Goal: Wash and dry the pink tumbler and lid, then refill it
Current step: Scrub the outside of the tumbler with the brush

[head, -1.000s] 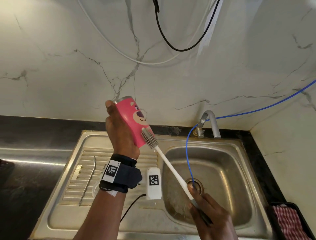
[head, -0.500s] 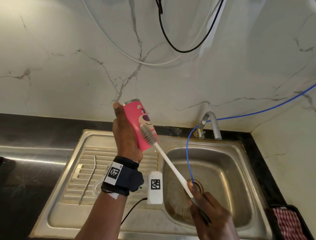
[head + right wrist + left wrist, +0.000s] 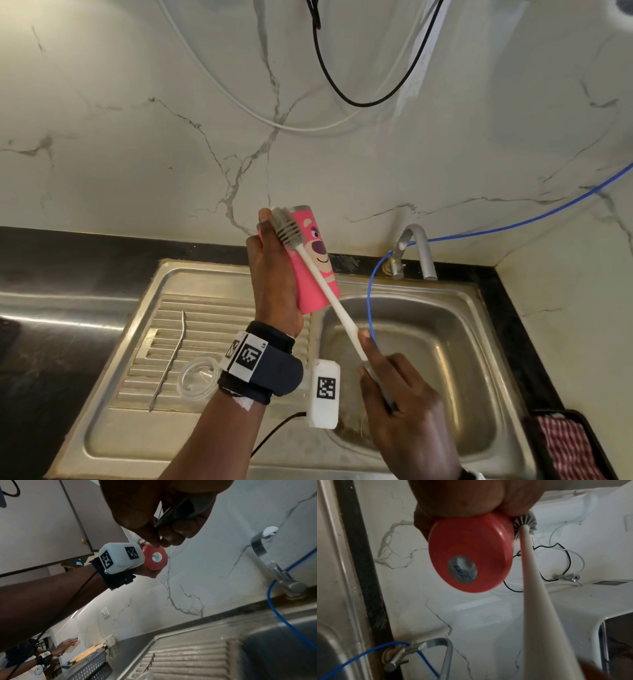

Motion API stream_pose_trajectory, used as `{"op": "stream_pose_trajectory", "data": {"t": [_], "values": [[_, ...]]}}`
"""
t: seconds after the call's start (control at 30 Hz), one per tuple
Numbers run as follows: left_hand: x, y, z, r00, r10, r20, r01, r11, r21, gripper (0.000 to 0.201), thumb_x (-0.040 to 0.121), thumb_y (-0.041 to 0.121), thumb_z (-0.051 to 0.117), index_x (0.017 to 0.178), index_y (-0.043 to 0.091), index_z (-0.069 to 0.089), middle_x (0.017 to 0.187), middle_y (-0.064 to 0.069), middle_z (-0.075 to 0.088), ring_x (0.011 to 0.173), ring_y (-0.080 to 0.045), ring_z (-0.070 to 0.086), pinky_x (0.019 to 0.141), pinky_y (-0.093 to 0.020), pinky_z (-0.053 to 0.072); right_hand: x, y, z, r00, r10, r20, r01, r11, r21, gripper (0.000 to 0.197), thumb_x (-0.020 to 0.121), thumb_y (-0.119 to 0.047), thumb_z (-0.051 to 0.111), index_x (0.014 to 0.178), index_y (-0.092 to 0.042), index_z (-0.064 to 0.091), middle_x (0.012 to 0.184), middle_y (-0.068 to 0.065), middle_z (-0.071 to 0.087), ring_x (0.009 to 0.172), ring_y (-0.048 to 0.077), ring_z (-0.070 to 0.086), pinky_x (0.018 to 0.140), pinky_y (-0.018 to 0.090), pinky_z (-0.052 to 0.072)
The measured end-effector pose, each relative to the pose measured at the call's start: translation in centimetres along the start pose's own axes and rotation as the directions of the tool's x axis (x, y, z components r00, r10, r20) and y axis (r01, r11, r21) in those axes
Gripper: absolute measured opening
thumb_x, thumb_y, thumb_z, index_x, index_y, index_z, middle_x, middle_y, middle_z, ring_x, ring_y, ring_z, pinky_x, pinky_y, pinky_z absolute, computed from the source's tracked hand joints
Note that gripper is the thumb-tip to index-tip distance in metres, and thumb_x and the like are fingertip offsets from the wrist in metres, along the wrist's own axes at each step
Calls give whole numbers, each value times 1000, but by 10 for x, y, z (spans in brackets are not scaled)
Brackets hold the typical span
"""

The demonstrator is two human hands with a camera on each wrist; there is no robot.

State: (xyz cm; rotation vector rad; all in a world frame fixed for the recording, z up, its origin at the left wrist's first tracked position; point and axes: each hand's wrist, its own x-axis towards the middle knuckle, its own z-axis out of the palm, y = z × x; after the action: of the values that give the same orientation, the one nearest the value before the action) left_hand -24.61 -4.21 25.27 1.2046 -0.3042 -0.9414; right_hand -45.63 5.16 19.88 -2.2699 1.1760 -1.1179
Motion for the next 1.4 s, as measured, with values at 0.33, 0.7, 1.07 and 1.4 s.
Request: {"op": "stream_pose_trajectory", "data": {"t": [0.33,0.7,1.07,1.4], "values": [[8,9,-7,1000,24,-19,-24,1000,-2,93,86,90,48,138,13,53,117,-22,73,88,-31,80,70,-46,67,-10,-1,-3,999,12,40,-13,1000,6,62,92,-23,68,150,-40,51,87,-13,58,57,6,51,57,9,45],[5,5,-7,996,-66,61,66,998,5,107,67,96,66,138,16,57,123,-26,71,102,-48,76,81,-69,62,1,-3,-3,997,69,20,-69,998,6,64,92,-25,68,151,-40,49,83,-19,48,59,0,47,56,11,43],[3,-1,-8,983,-106,149,119,990,-79,88,86,82,64,142,14,60,123,-24,73,94,-35,74,84,-54,64,6,1,3,997,82,12,-82,997,-8,65,94,-25,66,154,-40,45,82,-15,50,60,3,48,57,16,43],[0,-8,0,995,-68,68,70,997,-27,67,99,73,49,133,16,60,109,-18,77,80,-30,79,71,-46,66,5,2,4,996,87,26,-87,996,5,69,91,-20,69,153,-39,45,85,-14,54,60,3,49,57,10,43]]}}
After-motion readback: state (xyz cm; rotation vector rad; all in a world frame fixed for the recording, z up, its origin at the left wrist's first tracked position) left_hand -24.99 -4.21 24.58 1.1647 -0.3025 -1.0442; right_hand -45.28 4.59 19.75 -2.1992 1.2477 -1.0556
